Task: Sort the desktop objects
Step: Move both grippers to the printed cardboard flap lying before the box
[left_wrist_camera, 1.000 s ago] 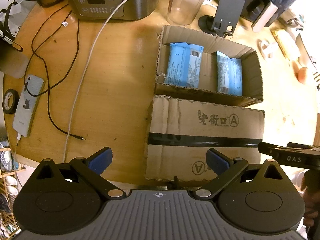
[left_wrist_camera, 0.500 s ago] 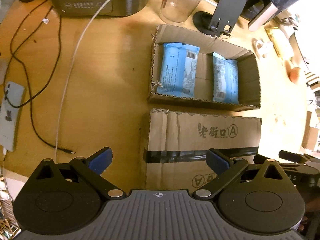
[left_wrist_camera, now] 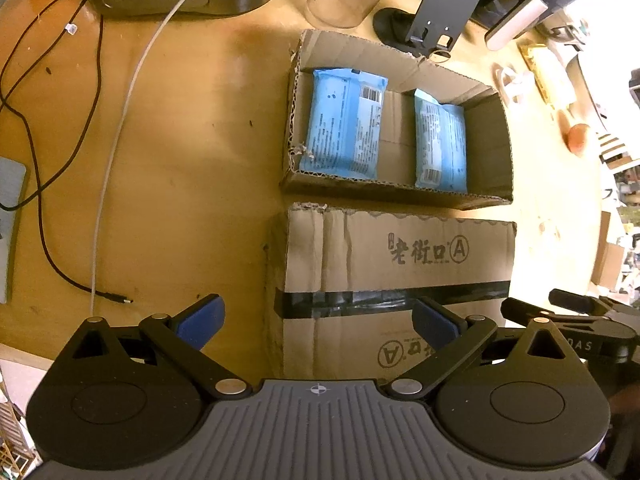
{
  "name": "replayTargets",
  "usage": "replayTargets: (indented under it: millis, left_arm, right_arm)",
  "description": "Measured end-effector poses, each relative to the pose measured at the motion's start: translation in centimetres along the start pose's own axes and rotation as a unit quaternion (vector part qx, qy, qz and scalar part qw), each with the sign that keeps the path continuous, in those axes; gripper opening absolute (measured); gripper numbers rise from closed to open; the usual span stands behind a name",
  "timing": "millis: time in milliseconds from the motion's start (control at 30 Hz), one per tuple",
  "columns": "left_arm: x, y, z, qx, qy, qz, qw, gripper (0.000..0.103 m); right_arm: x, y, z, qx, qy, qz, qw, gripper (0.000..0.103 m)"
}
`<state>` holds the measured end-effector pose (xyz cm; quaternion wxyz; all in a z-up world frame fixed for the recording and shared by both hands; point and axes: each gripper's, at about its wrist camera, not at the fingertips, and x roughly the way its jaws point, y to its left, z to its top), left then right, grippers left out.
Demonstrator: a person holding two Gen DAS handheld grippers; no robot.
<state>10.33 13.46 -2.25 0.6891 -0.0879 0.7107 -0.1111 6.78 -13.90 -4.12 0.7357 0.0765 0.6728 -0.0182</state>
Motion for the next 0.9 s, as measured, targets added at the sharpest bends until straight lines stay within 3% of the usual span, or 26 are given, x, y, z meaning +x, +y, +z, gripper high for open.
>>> replayTargets:
  millis: [500, 900]
  left_arm:
    - [1.1, 0.6, -0.8, -0.003, 0.000, -0.013, 0.9999, 0.103]
    - [3.2, 2.2, -1.0, 0.006, -0.015, -0.087, 0.9961, 0.103]
  right_arm:
    - [0.4, -0.3, 0.4, -0.002, -0.009, 0.014, 1.000, 0.103]
    - [2.3, -2.3, 0.6, 0.011, -0.010, 0.076, 0.997, 0.103]
